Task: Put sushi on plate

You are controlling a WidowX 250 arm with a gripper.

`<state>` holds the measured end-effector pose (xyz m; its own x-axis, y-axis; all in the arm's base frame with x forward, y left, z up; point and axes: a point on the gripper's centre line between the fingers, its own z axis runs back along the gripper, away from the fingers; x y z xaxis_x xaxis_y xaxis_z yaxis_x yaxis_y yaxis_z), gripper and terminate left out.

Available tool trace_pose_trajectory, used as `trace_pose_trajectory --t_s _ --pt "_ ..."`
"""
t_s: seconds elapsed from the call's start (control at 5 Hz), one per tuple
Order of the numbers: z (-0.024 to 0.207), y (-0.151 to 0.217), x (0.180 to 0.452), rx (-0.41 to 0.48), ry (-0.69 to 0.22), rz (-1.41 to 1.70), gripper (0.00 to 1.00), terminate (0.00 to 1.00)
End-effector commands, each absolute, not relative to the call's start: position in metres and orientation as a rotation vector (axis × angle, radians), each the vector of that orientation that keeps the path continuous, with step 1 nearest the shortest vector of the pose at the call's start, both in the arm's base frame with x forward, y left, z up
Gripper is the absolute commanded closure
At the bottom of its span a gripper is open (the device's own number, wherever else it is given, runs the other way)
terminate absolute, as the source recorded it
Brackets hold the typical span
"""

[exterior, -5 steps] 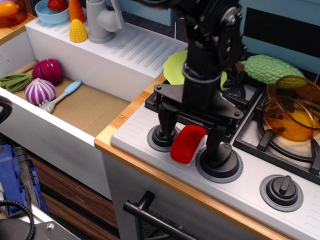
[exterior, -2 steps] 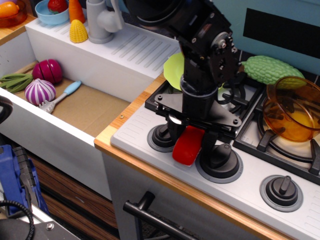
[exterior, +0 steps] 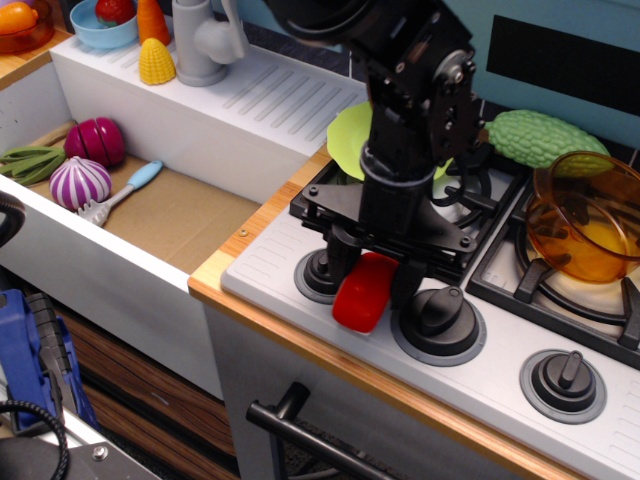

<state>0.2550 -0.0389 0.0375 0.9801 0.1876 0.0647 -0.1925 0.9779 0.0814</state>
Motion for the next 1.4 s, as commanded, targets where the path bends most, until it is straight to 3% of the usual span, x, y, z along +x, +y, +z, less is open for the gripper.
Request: trace_pose_trajectory --t_s 0.0,0.6,1.2 --pt "0.079 -0.027 0.276 0.114 -0.092 0.142 1.00 0.00" --pt "0.102 0.004 0.345 0.152 -0.191 -0.002 1.00 0.00" --pt "0.083 0.022 0.381 0.120 -0.265 -0.101 1.00 0.00"
